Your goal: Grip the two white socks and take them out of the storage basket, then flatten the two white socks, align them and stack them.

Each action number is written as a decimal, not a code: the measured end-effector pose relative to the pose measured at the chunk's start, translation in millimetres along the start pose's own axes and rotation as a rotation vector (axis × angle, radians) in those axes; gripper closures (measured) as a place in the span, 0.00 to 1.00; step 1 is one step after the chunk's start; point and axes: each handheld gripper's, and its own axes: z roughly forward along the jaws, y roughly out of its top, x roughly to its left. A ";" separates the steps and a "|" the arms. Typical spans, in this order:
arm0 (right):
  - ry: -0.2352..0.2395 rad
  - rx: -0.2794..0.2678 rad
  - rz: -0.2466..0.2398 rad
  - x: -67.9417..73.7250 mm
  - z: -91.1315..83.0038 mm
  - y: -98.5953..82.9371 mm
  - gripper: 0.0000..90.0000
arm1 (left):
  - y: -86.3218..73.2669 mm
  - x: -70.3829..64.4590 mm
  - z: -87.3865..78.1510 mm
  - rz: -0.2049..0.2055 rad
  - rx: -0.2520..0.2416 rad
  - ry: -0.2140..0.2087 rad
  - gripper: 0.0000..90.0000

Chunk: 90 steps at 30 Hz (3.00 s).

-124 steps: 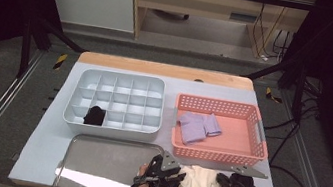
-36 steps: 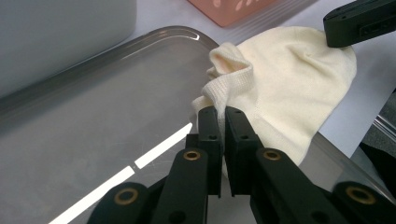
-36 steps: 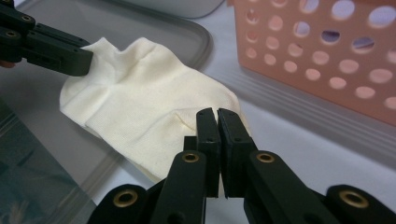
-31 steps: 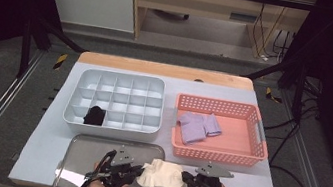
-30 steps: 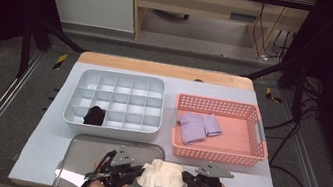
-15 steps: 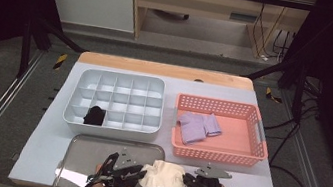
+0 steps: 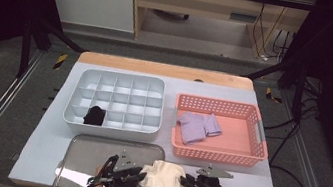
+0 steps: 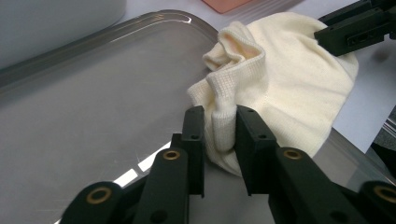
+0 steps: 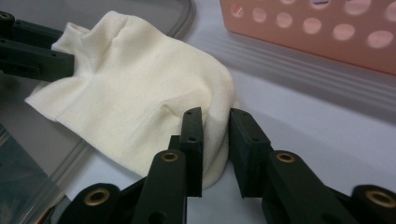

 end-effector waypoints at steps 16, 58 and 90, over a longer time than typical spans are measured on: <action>-0.038 -0.013 -0.020 4.3 2.5 5.3 0.92 | -2.1 2.7 -9.2 -0.017 0.011 0.060 0.94; 0.021 -0.135 -0.029 -10.0 -24.4 8.4 0.77 | 23.7 -21.5 7.7 0.065 -0.096 -0.044 0.99; 0.079 -0.007 0.016 -7.8 4.1 5.3 0.90 | 16.4 -23.1 25.4 0.080 -0.044 -0.052 0.99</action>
